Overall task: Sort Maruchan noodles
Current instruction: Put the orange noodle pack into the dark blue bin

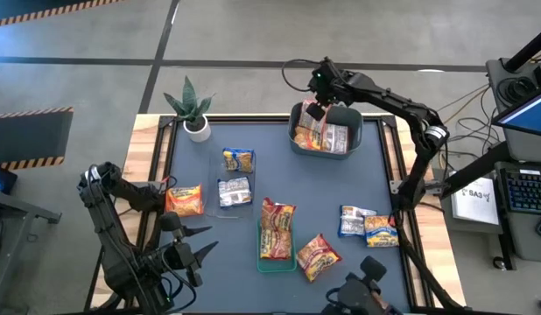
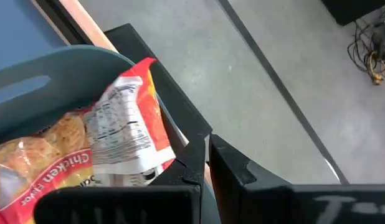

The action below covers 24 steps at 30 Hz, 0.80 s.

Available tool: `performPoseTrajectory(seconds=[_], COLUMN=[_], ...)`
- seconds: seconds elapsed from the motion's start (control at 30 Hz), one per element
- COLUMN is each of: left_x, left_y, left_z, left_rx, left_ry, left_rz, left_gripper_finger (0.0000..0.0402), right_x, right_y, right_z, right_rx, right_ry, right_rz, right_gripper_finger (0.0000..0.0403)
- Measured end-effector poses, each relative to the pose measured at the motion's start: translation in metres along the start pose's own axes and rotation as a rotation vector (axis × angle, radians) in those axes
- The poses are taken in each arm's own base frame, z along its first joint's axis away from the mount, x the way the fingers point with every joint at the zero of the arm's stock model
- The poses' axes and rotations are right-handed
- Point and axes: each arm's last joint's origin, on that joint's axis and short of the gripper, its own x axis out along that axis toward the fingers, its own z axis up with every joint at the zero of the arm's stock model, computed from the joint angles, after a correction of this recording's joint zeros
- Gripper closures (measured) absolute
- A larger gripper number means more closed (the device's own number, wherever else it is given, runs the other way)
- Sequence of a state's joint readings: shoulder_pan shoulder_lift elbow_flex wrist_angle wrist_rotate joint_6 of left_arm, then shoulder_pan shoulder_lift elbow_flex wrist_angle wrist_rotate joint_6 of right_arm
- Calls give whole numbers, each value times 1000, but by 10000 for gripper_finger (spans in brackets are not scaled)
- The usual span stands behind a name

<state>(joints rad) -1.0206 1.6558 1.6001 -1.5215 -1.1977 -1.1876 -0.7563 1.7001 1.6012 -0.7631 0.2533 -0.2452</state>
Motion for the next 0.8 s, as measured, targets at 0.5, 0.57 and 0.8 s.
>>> performPoseTrajectory(seconds=[0.5, 0.57, 0.8], left_x=[0, 0, 0], left_y=[0, 0, 0], left_z=[0, 0, 0], left_rx=[2, 4, 5], left_ry=[0, 1, 1], left_rz=[0, 0, 0], left_gripper_finger=[223, 223, 223], right_x=[1, 1, 1], right_y=[22, 22, 15], right_z=[-4, -3, 4], right_rx=[-16, -13, 13], right_ry=[55, 47, -16], right_rz=[169, 166, 54], right_gripper_finger=[390, 390, 390])
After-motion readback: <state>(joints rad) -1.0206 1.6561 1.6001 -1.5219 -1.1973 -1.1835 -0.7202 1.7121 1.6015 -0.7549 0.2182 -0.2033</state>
